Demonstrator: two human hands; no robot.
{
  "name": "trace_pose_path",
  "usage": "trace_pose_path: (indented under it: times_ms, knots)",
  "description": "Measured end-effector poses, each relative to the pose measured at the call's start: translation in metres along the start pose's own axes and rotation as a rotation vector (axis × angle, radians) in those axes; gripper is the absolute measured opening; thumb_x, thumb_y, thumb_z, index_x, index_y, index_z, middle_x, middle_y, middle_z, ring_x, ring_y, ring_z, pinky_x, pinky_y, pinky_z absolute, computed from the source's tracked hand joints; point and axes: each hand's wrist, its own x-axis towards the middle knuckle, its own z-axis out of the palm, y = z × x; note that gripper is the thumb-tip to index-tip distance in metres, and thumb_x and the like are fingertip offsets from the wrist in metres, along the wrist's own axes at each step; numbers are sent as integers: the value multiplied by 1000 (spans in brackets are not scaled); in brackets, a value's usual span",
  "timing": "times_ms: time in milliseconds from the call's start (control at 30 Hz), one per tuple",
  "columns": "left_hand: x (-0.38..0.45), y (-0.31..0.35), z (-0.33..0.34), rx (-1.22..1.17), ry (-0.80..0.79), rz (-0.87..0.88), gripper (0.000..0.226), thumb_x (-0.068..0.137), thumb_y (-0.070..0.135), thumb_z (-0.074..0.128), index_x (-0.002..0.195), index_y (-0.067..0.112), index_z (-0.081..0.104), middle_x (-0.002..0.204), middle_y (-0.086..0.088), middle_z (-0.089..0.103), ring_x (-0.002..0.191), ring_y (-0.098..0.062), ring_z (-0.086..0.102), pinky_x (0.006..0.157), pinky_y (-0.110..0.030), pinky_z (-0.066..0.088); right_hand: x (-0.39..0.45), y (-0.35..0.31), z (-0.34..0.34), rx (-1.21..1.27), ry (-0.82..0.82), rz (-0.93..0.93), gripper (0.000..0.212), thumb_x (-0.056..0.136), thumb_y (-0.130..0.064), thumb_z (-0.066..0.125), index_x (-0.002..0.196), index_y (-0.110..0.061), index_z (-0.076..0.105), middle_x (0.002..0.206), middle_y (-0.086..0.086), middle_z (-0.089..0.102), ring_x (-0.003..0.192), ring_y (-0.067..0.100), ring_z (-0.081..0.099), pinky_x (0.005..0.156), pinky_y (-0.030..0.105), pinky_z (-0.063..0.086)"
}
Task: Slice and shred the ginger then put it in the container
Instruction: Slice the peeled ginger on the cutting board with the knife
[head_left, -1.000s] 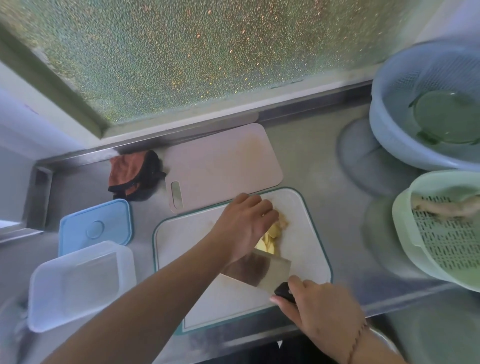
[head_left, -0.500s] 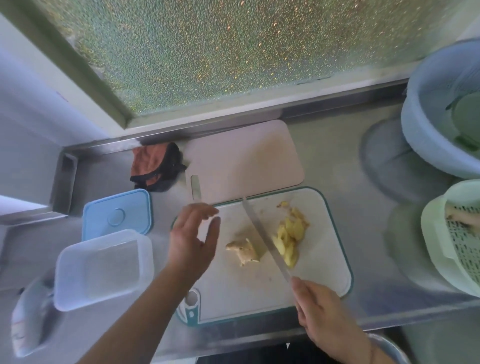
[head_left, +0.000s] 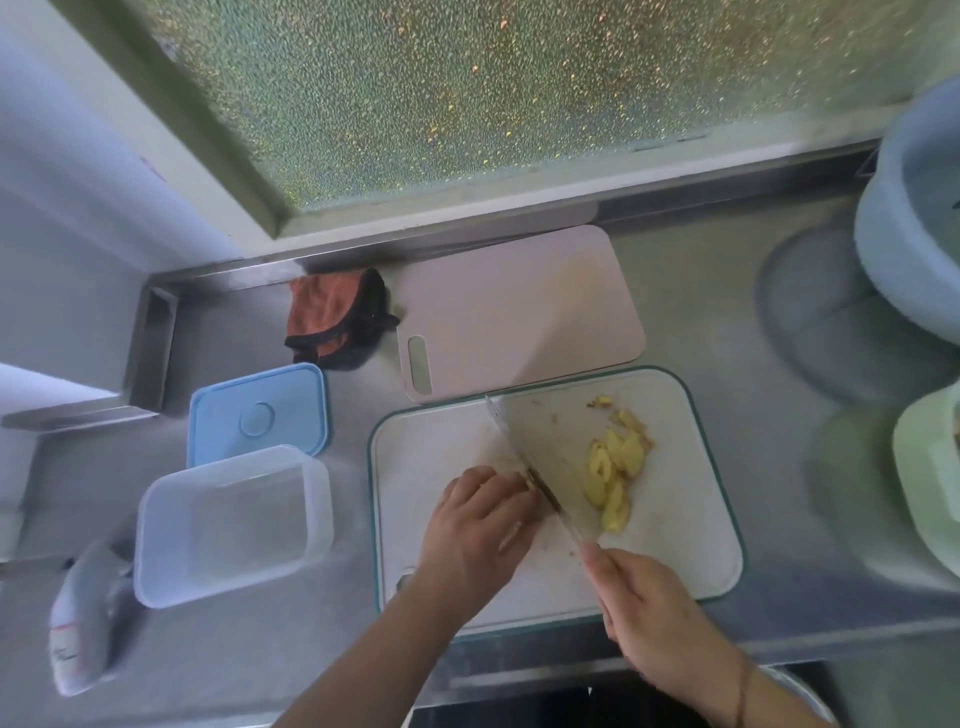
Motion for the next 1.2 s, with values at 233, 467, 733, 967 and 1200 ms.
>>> trace_pose_path:
  times_ms: [233,467,733,967,1200]
  knots:
    - [1,-4,2,28,5,29,10,89,17,77,98,13,78,109,-1,74,95,-28,67,84,-38,54,-22,-11,-2,-101,47,-65,58,80,-70,23,63,-19,45,57,0,53,58,10,51,58,27,37]
    - [1,-2,2,4,21,36,12,87,15,80,98,13,77,110,-1,73,95,-27,67,84,-38,54,-22,-10,-4,-76,50,-57,59,79,-71,23,63,-18,44,55,-1,51,57,8,49,57,24,36]
    - [3,1,1,-3,29,37,11,86,15,80,97,11,78,108,-1,74,96,-24,67,84,-38,55,-21,-11,-4,-78,54,-65,61,79,-70,22,63,-15,45,55,5,49,57,10,48,56,23,36]
    - [4,0,0,-8,49,57,11,85,11,83,95,10,79,106,0,75,89,-26,69,83,-37,56,-18,-12,-5,-93,47,-68,66,79,-71,17,65,-16,49,58,4,52,62,12,52,60,28,39]
    - [5,-4,0,-34,27,93,9,85,11,83,93,10,79,105,1,75,90,-24,71,85,-37,55,-10,-21,-3,-142,-5,-45,63,78,-70,11,62,-18,43,57,4,46,58,14,48,57,26,35]
